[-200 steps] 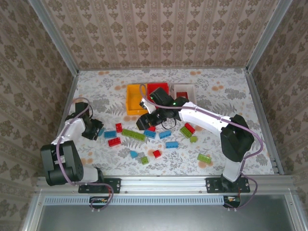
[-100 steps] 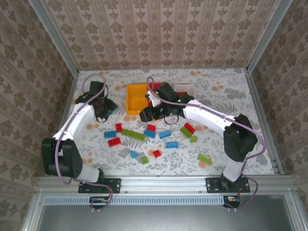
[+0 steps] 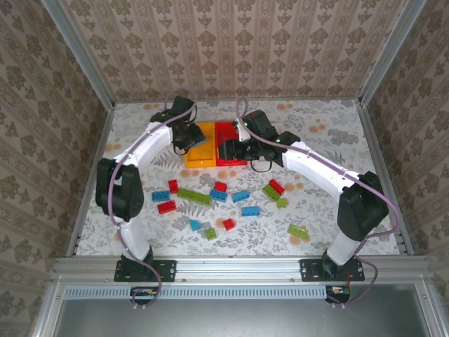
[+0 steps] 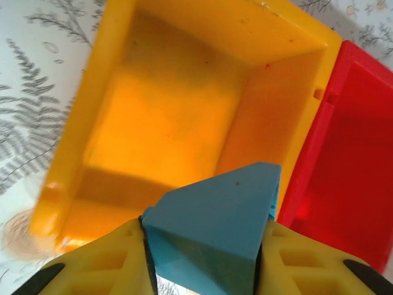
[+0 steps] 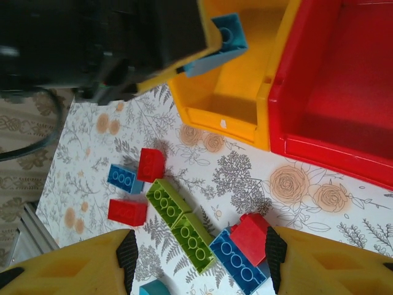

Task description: Sort the legos into containers by color

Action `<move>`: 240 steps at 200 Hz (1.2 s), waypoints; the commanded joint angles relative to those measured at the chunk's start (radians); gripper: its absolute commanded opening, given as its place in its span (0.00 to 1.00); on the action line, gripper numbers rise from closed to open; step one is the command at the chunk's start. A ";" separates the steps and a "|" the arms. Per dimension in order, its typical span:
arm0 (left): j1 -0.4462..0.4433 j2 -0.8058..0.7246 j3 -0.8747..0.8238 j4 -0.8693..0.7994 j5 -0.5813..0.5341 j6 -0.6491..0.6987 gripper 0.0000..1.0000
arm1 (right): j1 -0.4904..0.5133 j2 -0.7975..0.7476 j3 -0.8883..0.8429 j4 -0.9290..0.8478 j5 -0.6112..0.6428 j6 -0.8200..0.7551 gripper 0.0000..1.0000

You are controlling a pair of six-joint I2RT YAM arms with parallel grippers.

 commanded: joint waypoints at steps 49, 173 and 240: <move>-0.036 0.097 0.084 -0.107 -0.040 0.031 0.47 | -0.011 -0.043 0.021 -0.055 0.031 0.002 0.62; -0.105 -0.120 0.005 -0.084 -0.041 0.100 0.66 | -0.062 -0.273 -0.307 -0.321 0.252 0.000 0.63; -0.347 -0.392 -0.322 0.138 0.125 0.318 0.68 | -0.123 -0.321 -0.491 -0.453 0.226 0.027 0.73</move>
